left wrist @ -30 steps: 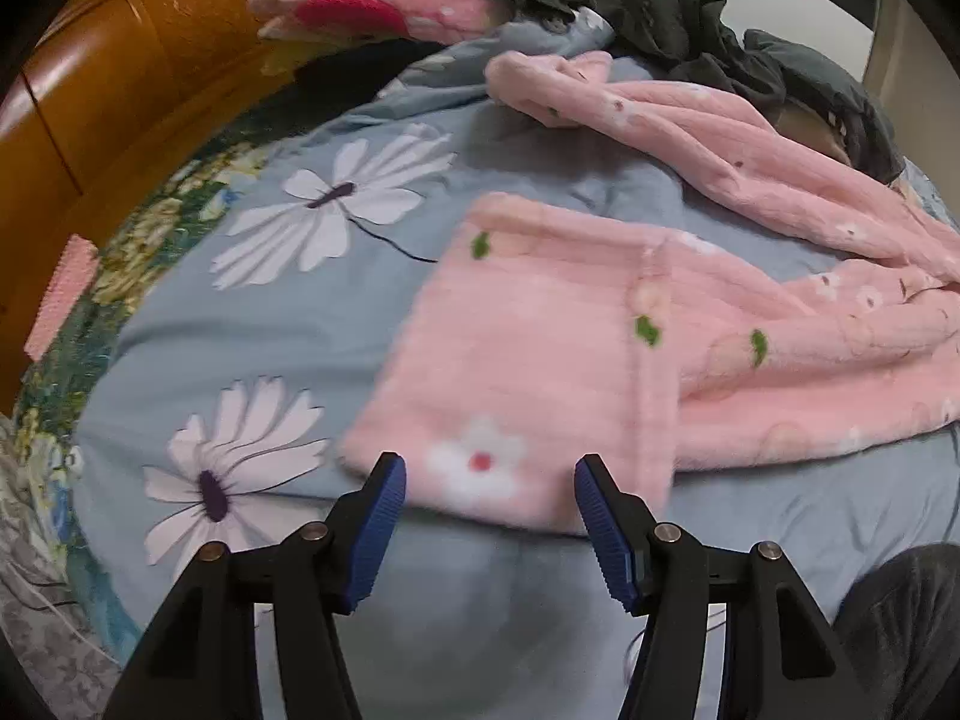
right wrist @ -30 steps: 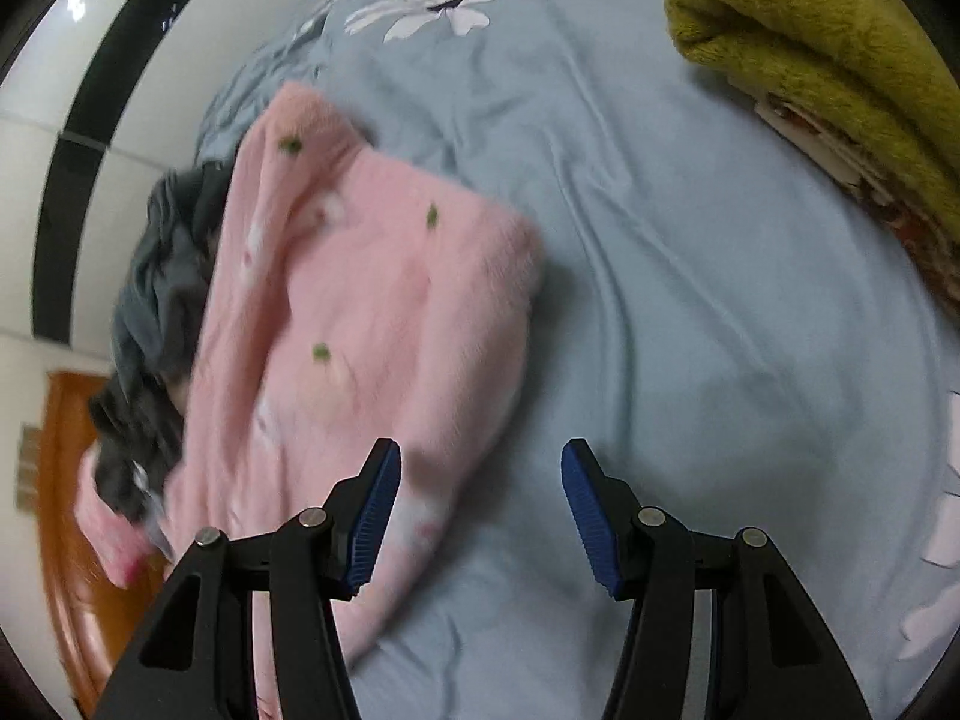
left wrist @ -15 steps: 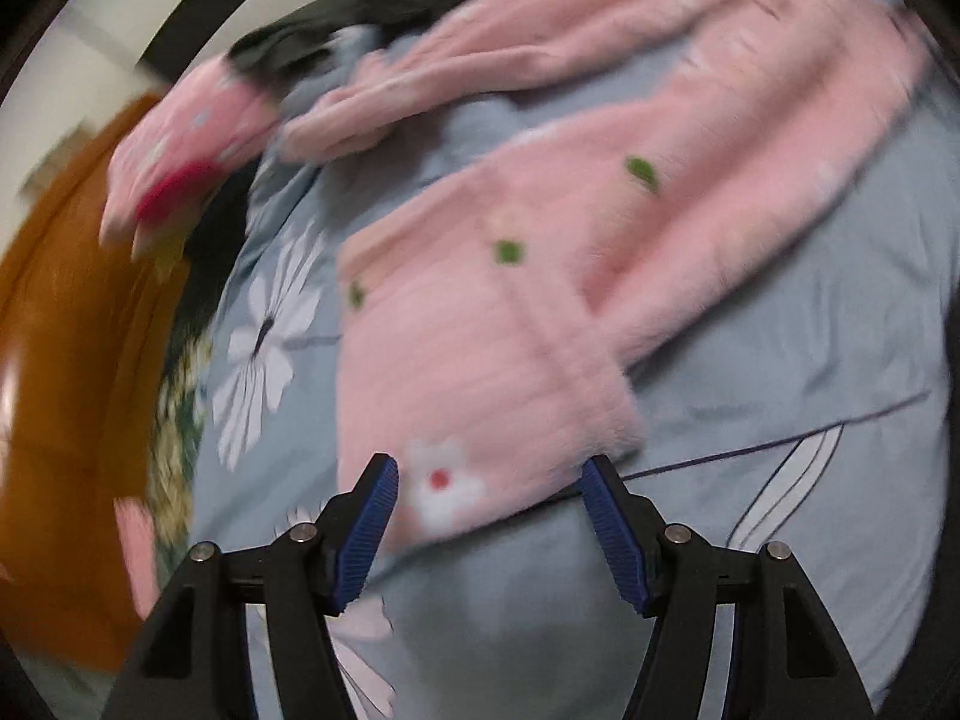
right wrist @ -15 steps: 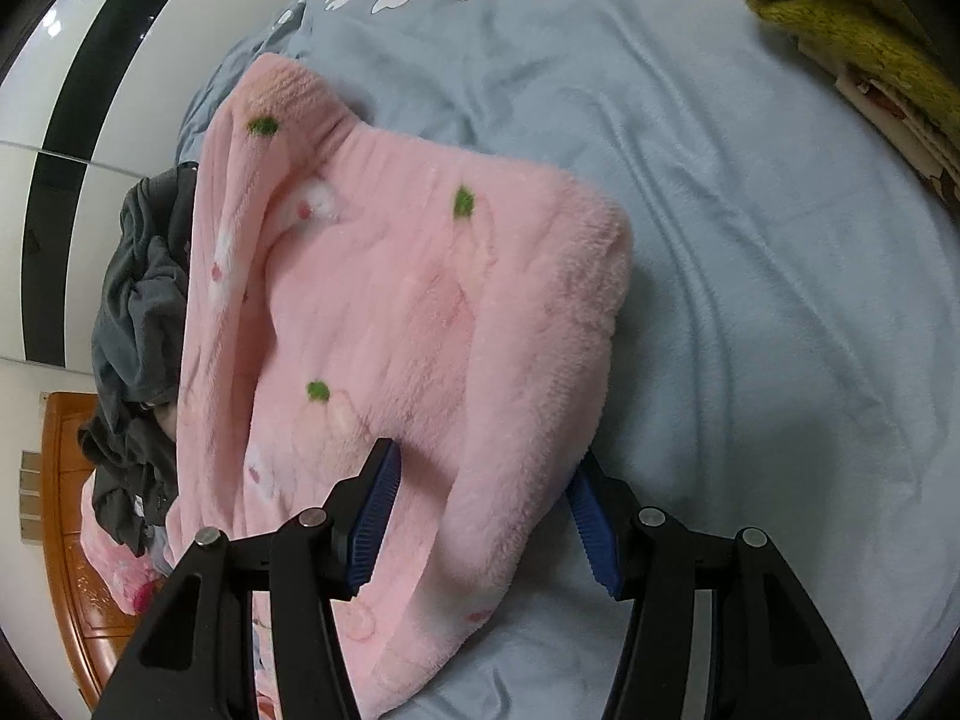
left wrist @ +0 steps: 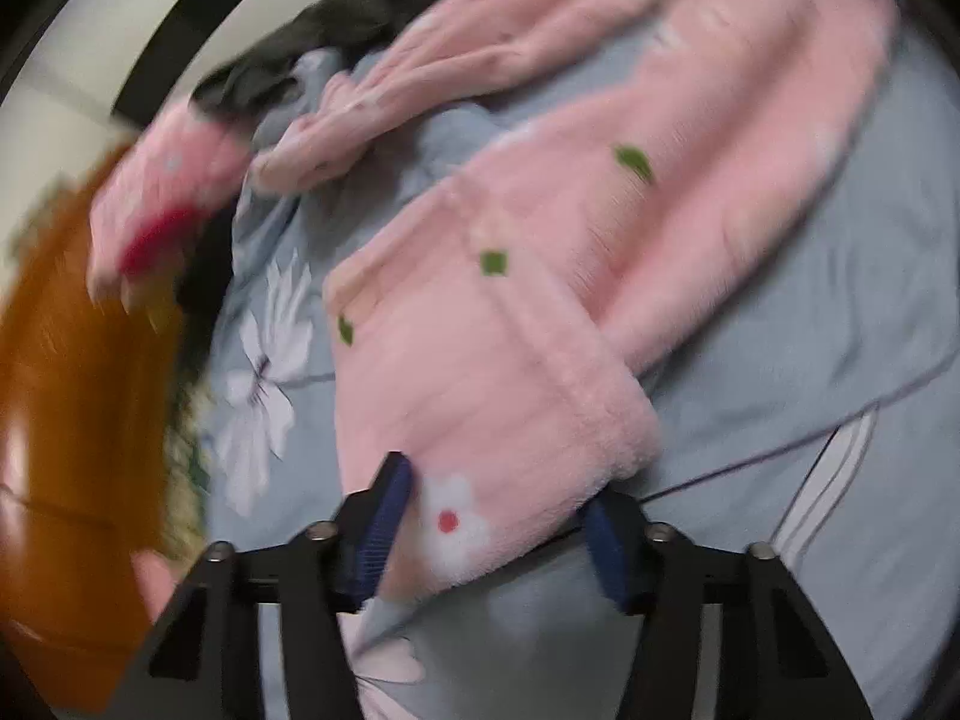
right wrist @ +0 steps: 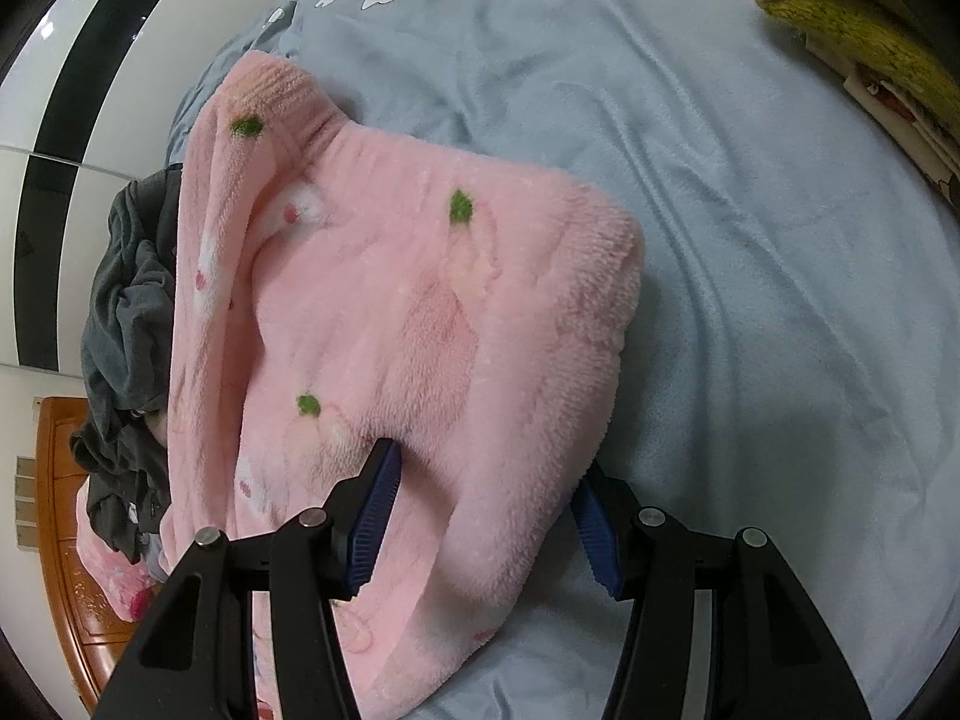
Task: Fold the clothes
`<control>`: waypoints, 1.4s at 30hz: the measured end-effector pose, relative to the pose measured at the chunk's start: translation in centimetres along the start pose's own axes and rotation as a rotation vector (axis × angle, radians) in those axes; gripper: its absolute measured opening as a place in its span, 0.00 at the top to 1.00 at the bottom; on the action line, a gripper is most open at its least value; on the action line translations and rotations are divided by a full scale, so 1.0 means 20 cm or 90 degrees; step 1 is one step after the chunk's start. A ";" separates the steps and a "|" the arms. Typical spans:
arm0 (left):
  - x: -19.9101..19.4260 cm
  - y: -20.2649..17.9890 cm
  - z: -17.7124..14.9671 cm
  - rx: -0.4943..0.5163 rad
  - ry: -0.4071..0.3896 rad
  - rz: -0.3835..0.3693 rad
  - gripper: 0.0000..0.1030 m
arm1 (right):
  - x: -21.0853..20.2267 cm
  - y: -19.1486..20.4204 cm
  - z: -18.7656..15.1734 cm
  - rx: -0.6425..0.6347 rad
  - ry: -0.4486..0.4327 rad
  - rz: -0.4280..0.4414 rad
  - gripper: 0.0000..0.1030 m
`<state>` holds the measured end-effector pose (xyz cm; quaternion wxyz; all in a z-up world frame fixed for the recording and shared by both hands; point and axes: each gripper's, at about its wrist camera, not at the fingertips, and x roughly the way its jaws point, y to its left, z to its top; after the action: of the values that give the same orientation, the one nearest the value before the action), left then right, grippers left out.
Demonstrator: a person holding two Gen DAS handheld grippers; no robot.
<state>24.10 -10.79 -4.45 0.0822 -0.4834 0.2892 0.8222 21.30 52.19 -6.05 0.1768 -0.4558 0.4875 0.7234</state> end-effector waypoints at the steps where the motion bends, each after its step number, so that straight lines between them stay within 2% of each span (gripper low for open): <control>1: -0.01 0.05 0.00 -0.044 -0.003 -0.028 0.64 | 0.00 0.00 0.00 0.002 0.001 0.002 0.44; 3: -0.04 0.15 0.01 -0.131 -0.010 -0.083 0.71 | 0.00 -0.02 0.00 0.009 0.000 0.006 0.44; 6: -0.08 0.35 -0.04 -0.335 -0.049 -0.165 0.79 | -0.01 -0.03 -0.01 0.015 -0.001 0.013 0.45; 8: -0.06 0.51 -0.11 -0.483 -0.069 -0.200 0.88 | -0.01 -0.03 -0.02 0.015 -0.002 0.016 0.46; 10: -0.05 0.66 -0.19 -0.610 -0.094 -0.219 0.89 | -0.01 -0.04 -0.02 0.018 -0.004 0.016 0.55; 11: -0.04 0.73 -0.23 -0.662 -0.106 -0.219 0.90 | -0.01 -0.04 -0.02 0.024 -0.005 0.020 0.64; 14: -0.04 0.89 -0.32 -0.788 -0.136 -0.212 0.92 | -0.03 -0.07 -0.02 0.051 -0.010 0.040 0.90; 15: -0.04 0.93 -0.34 -0.820 -0.141 -0.199 0.92 | -0.04 -0.08 -0.02 0.060 -0.011 0.047 0.93; 17: -0.04 1.01 -0.36 -0.857 -0.146 -0.181 0.93 | -0.07 -0.08 -0.02 0.069 -0.014 0.062 0.95; 21: -0.12 1.15 -0.31 -0.902 -0.198 -0.182 0.94 | -0.25 0.00 0.03 0.029 -0.039 0.101 0.96; 26: -0.35 1.28 -0.23 -0.877 -0.324 -0.202 0.94 | -0.66 0.11 0.14 -0.054 -0.115 0.181 0.97; 28: -0.39 1.25 -0.31 -0.860 -0.338 -0.197 0.94 | -0.84 0.10 0.11 -0.099 -0.150 0.199 0.97; 29: -0.37 1.21 -0.37 -0.858 -0.330 -0.198 0.94 | -0.87 0.13 0.12 -0.114 -0.165 0.202 0.97; 32: -0.17 1.02 -0.60 -0.874 -0.210 -0.191 0.94 | -0.82 -0.08 0.00 -0.119 -0.137 0.140 0.97; 34: -0.05 0.88 -0.72 -0.904 -0.120 -0.185 0.94 | -0.64 -0.16 -0.07 -0.090 -0.087 0.074 0.97; 35: -0.01 0.81 -0.78 -0.928 -0.092 -0.185 0.94 | -0.56 -0.28 -0.11 -0.051 -0.062 0.048 0.97; 38: 0.01 0.70 -0.94 -1.006 -0.072 -0.187 0.94 | -0.47 -0.50 -0.17 0.042 -0.037 0.035 0.97; 40: 0.02 0.66 -1.05 -1.057 -0.067 -0.190 0.94 | -0.47 -0.54 -0.19 0.060 -0.029 0.036 0.97; 42: 0.00 0.67 -1.04 -1.059 -0.071 -0.185 0.94 | -0.49 -0.49 -0.18 0.047 -0.030 0.035 0.97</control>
<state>34.03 -33.24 -6.76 -0.1814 -0.3775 -0.4794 0.7712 35.03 55.56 -3.72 0.1850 -0.4184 0.5218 0.7200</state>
